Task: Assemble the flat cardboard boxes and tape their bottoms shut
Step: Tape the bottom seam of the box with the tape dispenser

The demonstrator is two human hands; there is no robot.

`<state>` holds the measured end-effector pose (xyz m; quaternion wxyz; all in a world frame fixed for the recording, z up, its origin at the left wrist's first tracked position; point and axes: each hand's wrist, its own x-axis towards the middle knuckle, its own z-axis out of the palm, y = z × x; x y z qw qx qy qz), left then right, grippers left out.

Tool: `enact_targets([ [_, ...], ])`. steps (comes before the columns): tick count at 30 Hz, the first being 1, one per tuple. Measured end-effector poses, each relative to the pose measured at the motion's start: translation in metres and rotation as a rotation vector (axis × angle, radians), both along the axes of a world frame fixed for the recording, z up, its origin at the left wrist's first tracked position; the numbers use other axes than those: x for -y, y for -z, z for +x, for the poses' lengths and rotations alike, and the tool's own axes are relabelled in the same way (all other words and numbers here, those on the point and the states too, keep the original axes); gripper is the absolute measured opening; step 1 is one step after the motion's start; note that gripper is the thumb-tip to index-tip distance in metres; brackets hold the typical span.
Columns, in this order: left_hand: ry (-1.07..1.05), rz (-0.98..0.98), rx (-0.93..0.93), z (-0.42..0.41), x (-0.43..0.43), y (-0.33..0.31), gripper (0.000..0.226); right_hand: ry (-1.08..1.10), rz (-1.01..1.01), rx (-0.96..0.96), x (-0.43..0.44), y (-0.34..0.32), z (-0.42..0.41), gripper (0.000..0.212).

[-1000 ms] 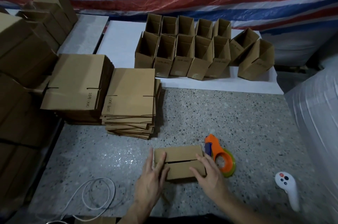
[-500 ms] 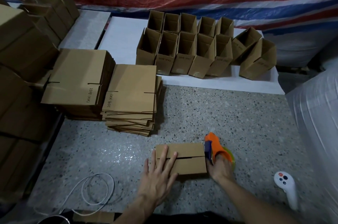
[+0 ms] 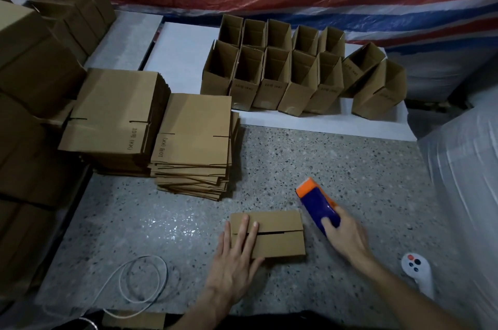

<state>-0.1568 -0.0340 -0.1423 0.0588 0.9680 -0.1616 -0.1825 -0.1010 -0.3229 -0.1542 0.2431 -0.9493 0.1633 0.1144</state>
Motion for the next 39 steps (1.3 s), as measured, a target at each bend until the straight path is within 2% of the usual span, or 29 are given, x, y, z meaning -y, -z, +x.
enact_targets([
  [5,-0.041,-0.057,0.024,-0.002,0.001,0.002,0.074,0.104,0.363,0.284,-0.009,-0.068,0.013,0.051],
  [8,-0.024,-0.086,-0.057,0.0,0.0,0.012,0.076,-0.05,0.534,0.219,-0.026,-0.089,0.022,0.066],
  [12,-0.062,-0.228,-0.136,-0.001,-0.005,0.033,0.077,-0.302,0.658,0.012,-0.057,-0.086,0.027,0.06],
  [16,-0.119,-0.409,-0.083,-0.001,-0.01,0.049,0.081,-0.413,0.571,-0.094,-0.077,-0.073,0.029,0.043],
  [18,-0.198,-0.588,-0.077,-0.003,-0.008,0.055,0.063,-0.418,0.529,-0.106,-0.078,-0.069,0.032,0.047],
  [20,-0.426,-0.974,-0.221,0.001,-0.008,0.047,0.036,-0.423,0.524,-0.102,-0.076,-0.067,0.034,0.057],
  [22,-0.689,-1.316,-0.423,0.008,-0.012,0.032,0.033,-0.438,0.517,-0.118,-0.076,-0.068,0.036,0.056],
  [25,-0.939,-1.625,-0.662,0.016,-0.02,0.02,0.051,-0.435,0.519,-0.164,-0.079,-0.07,0.038,0.05],
  [27,-0.968,-1.637,-0.704,0.018,-0.023,0.017,0.048,-0.436,0.515,-0.178,-0.081,-0.071,0.039,0.057],
  [31,-0.889,-1.597,-0.749,0.02,-0.025,0.017,0.044,-0.47,0.49,-0.176,-0.081,-0.074,0.041,0.067],
  [35,-0.934,-1.566,-0.625,0.018,-0.021,0.023,0.017,-0.465,0.464,-0.189,-0.084,-0.075,0.043,0.05],
  [39,-0.975,-1.528,-0.544,0.016,-0.022,0.023,0.02,-0.479,0.421,-0.224,-0.09,-0.077,0.045,0.041],
])
